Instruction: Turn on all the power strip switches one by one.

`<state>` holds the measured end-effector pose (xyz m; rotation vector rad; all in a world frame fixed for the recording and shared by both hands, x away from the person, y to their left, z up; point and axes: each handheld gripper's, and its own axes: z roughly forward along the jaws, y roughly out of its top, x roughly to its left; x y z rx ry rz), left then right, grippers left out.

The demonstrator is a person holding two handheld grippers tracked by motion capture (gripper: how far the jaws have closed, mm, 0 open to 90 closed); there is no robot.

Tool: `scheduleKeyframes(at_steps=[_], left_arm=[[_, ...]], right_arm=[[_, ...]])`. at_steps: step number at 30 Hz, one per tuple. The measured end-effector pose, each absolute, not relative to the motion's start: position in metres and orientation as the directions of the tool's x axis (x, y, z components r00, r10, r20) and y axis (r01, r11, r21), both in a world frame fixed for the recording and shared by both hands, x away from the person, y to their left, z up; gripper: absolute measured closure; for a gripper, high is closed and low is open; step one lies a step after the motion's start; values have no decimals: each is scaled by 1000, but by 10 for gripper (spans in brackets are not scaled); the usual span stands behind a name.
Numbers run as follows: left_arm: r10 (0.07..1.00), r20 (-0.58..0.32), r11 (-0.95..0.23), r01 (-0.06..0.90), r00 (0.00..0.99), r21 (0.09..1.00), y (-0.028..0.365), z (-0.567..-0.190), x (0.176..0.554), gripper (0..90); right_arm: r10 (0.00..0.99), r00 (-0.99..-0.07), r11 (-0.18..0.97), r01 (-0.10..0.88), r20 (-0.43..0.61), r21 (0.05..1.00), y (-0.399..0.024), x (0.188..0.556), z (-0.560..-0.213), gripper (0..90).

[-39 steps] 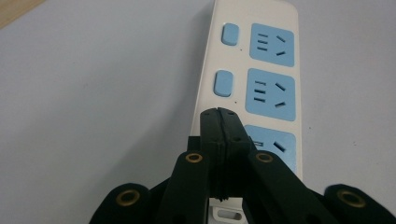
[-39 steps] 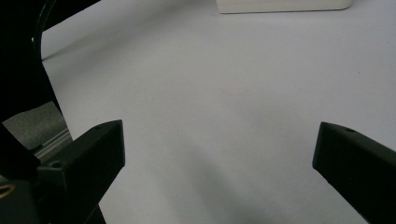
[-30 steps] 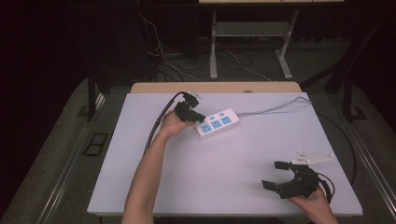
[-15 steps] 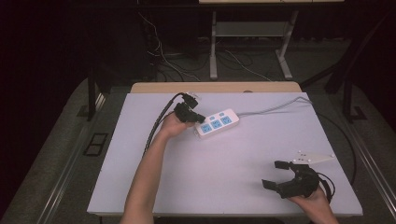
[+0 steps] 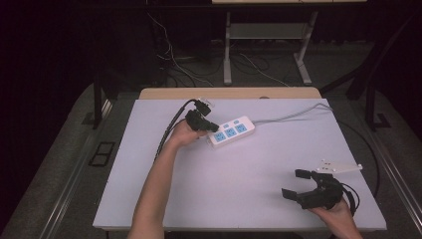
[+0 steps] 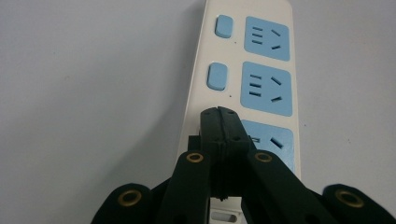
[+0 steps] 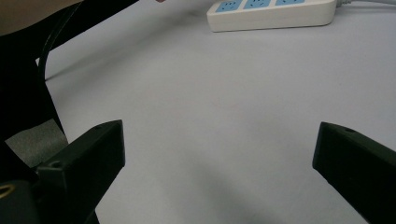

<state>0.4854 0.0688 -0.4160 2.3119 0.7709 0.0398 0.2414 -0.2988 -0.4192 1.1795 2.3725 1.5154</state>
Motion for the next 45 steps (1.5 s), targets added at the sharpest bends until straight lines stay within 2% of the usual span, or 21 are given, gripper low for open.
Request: scheduleKeyframes(at_steps=[14, 27, 45], left_arm=[[557, -89, -635, 492, 826, 596, 68, -410, 481, 893], [545, -130, -595, 491, 828, 636, 64, -401, 484, 892], [512, -122, -587, 450, 851, 673, 45, -373, 495, 892]], right_arm=[[645, -707, 241, 549, 291, 800, -295, 241, -420, 22], [644, -705, 235, 551, 297, 801, -296, 242, -420, 22], [645, -704, 231, 552, 298, 801, -297, 241, -420, 22]])
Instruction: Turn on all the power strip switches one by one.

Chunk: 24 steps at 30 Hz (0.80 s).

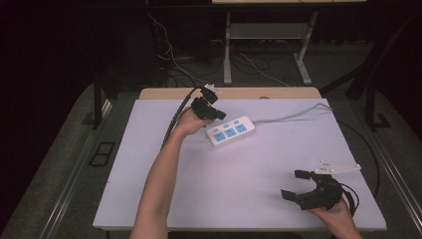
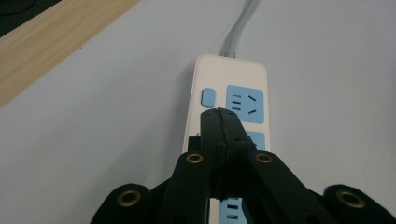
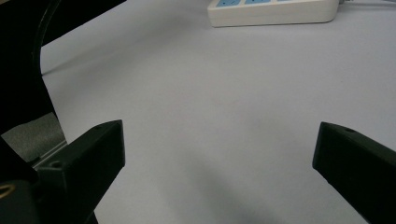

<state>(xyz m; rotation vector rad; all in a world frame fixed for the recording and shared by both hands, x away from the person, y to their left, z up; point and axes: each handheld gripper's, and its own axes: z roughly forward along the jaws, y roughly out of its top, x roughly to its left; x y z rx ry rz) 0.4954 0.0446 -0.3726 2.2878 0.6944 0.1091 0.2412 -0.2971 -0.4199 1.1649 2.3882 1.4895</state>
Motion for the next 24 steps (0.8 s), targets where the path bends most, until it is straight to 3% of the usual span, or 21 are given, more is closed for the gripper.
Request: scheduleKeyframes(at_steps=[24], left_arm=[[514, -136, -597, 467, 847, 653, 28, -396, 504, 891]], right_arm=[[643, -706, 236, 551, 296, 801, -297, 241, -420, 22]])
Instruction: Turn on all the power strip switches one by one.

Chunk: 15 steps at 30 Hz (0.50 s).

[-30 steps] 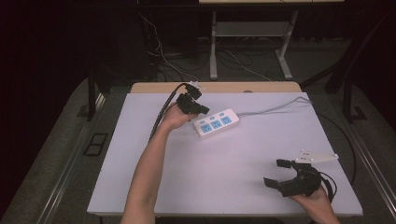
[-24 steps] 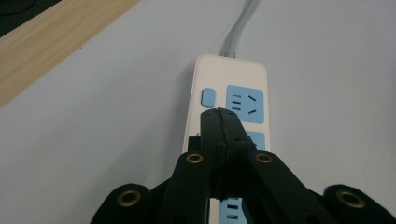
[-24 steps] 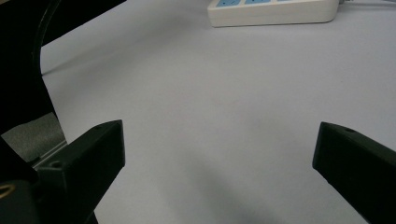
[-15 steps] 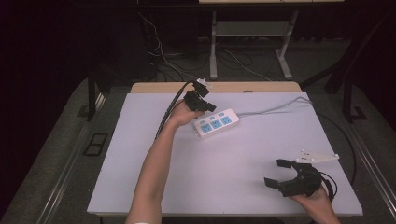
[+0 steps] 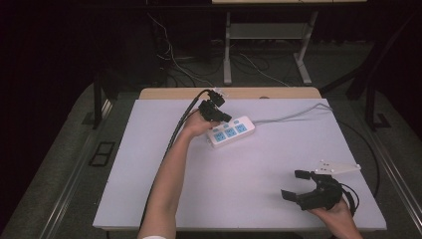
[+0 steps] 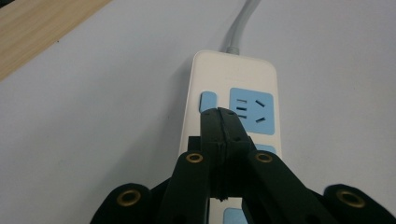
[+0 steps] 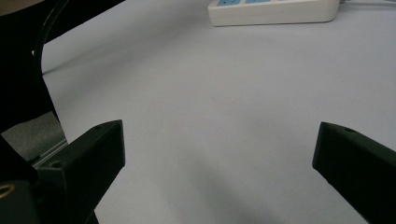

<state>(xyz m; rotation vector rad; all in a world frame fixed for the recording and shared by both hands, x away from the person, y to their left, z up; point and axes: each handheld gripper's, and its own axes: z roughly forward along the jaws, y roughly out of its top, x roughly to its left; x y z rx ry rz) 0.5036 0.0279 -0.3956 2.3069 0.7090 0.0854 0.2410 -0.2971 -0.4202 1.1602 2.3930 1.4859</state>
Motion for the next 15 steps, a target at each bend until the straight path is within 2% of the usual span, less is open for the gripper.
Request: scheduleKeyframes(at_steps=[15], left_arm=[[524, -121, -625, 477, 843, 618, 24, -405, 505, 891]], right_arm=[[643, -707, 239, 551, 295, 799, -297, 242, -421, 22]])
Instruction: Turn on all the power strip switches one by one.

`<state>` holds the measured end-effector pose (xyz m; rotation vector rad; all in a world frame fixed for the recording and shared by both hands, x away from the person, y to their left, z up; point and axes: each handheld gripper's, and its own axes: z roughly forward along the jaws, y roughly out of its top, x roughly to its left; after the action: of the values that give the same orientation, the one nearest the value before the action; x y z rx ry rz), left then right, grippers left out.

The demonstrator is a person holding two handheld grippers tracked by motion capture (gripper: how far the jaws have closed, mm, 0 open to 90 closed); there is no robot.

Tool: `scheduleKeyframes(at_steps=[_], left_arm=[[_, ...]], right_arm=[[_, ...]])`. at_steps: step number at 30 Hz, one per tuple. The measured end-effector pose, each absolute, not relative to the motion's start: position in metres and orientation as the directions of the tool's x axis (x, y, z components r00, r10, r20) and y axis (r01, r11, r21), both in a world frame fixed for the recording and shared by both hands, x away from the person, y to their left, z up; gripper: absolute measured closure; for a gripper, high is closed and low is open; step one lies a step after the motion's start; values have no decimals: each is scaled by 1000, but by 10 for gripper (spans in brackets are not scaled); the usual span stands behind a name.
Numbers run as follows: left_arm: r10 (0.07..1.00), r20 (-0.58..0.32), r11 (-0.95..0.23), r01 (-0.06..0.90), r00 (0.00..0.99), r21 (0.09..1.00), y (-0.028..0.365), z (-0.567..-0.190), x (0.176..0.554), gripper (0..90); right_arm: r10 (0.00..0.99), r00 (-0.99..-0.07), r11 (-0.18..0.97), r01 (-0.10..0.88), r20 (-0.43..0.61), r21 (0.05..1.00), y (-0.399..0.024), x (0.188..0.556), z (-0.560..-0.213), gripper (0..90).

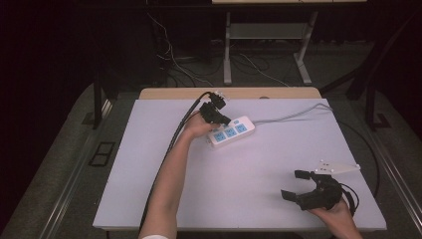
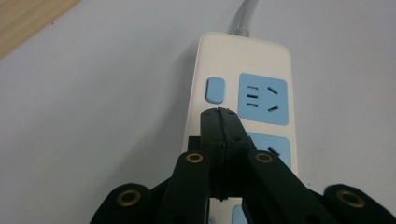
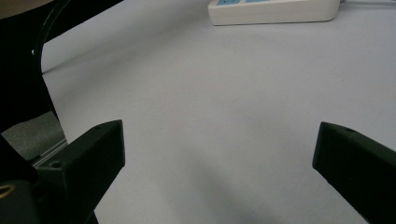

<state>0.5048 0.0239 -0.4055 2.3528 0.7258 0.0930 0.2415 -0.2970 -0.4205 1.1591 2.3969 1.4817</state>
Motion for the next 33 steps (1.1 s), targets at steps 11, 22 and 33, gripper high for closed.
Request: scheduleKeyframes(at_steps=[11, 22, 33], left_arm=[[527, -118, -634, 482, 842, 605, 23, -408, 505, 891], [533, -137, -610, 491, 835, 621, 26, -411, 504, 891], [534, -162, -590, 503, 830, 632, 30, -414, 505, 893]], right_arm=[[642, -707, 237, 552, 297, 800, -297, 242, -421, 21], [642, -707, 238, 552, 296, 799, -297, 242, -421, 22], [642, -708, 240, 551, 295, 799, -297, 242, -421, 22]])
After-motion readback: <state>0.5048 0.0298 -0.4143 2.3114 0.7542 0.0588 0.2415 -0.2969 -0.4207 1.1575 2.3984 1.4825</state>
